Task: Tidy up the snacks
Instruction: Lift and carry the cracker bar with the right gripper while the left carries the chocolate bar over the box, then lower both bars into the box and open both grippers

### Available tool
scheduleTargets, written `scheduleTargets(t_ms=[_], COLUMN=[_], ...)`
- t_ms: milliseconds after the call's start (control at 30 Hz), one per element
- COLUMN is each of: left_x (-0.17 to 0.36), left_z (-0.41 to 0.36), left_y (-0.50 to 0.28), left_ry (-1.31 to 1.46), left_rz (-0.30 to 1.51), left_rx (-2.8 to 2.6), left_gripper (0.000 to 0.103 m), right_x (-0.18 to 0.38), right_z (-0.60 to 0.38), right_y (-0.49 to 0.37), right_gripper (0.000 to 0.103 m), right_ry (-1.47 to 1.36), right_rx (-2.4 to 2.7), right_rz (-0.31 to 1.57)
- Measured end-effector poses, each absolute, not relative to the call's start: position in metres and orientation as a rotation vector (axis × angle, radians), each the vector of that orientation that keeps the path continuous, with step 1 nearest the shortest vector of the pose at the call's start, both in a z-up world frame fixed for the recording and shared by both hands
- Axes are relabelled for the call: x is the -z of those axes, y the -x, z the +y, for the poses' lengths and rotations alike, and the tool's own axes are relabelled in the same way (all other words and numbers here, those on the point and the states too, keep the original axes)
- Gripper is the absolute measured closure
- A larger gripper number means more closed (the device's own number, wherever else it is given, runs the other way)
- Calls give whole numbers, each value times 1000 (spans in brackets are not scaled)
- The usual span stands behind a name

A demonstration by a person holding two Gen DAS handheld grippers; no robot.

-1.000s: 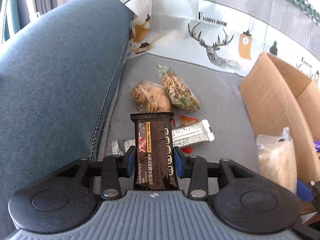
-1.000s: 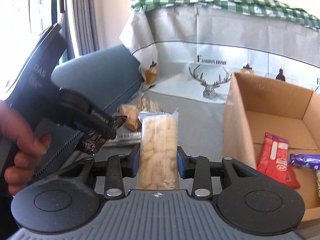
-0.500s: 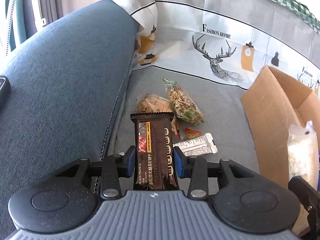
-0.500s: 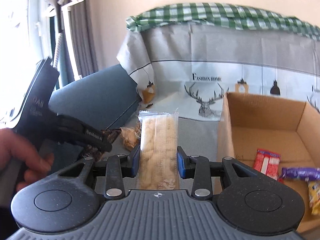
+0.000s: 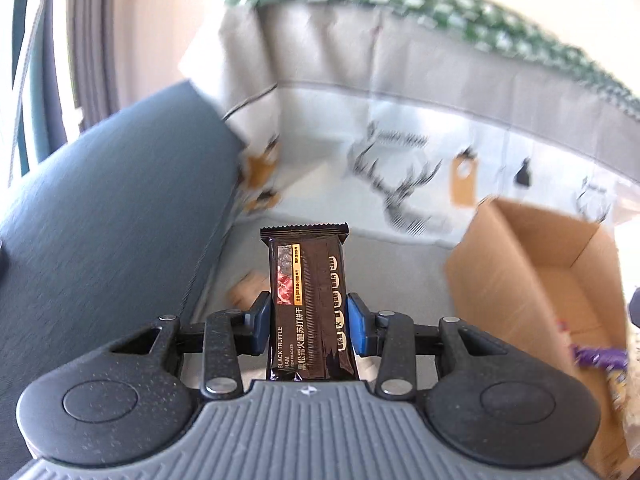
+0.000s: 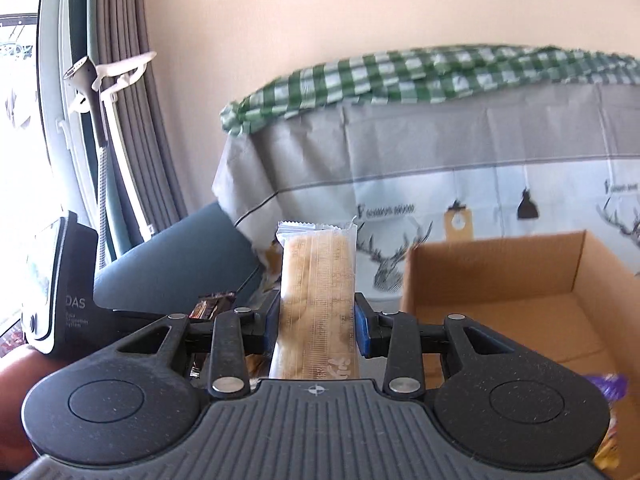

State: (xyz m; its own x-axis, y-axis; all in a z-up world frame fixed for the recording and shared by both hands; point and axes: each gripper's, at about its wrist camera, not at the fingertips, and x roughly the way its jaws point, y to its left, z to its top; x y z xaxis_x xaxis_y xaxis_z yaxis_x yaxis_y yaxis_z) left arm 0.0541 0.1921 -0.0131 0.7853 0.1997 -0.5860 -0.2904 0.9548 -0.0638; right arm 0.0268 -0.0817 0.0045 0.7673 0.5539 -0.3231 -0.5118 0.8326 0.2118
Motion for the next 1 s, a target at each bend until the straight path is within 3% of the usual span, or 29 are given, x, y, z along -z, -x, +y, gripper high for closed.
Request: scheduleTargets(t_ms=[600,1000], left_x=[1,-1], left_z=[45,8], left_y=[-91,-108], left_ry=[85,63], left_rz=[440,409], left_rx=[-2,116], left_gripper=[60,60], right_x=[6,23], right_z=[-165,-195], right_y=[-76,-90], right_gripper=[65,65], right_ry=[-137,-118], right_rx=[-235,-114], right_rz=[463,512])
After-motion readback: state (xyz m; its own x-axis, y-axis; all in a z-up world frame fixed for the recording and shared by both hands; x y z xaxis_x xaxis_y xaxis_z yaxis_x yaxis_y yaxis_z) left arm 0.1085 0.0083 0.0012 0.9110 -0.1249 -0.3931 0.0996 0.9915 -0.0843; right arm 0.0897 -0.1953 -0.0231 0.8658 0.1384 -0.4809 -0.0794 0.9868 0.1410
